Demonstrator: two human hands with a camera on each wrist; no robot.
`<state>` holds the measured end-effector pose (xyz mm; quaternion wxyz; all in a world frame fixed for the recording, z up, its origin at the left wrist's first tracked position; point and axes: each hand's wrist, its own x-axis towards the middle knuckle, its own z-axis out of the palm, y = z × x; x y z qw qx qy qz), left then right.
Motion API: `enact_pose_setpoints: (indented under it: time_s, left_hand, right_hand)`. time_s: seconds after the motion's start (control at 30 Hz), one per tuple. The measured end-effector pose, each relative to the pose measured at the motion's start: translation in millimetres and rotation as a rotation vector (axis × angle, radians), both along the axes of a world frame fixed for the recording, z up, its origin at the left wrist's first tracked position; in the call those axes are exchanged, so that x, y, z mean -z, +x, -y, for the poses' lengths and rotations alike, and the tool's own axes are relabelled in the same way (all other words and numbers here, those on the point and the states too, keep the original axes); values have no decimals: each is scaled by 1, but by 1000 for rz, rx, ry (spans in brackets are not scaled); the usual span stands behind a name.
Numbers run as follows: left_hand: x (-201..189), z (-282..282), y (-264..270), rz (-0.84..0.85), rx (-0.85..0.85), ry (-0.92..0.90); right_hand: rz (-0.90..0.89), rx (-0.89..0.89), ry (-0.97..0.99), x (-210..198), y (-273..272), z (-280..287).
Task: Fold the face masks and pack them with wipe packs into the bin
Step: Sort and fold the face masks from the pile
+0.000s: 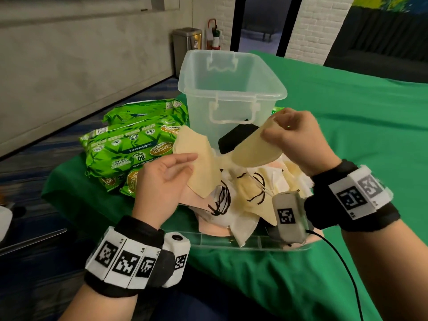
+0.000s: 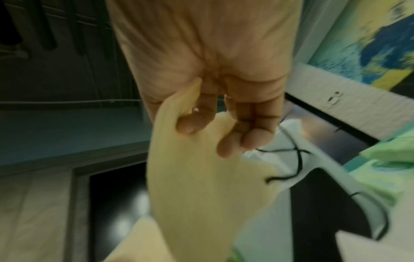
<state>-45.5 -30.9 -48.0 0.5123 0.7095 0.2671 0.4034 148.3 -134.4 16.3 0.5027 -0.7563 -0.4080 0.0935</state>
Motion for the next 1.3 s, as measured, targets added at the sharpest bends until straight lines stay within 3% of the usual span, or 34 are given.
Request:
enact_pose_setpoints:
  time_s: [0.13,0.3,0.43,0.67,0.73,0.93,1.13,1.3]
  left_hand:
    - [-4,11,4,-121,80,143]
    - [-4,16,6,-37,183,75]
    - [-1,15,7,-42,93,49]
    - [7,8,9,-26,-12,47]
    - [7,9,9,-29,-6,41]
    - [4,11,7,-46,75,38]
    - [4,14,6,-48,178,18]
    - [4,11,4,-29,161,45]
  right_hand:
    - [-35,-213,-207,2,-27,-10]
    - [-103,-285,-197,-2,-43,-19]
    - [-261,-366,-168,-2,-40,-16]
    - [67,-325,-339,12,-23,-12]
    - [138,-342,-304,12,-26,-13]
    - [94,-387,-96,12,-30,-20]
    - [-11,-451,-70,13,-31,-26]
    - [-130,-387,122,18,-33,-27]
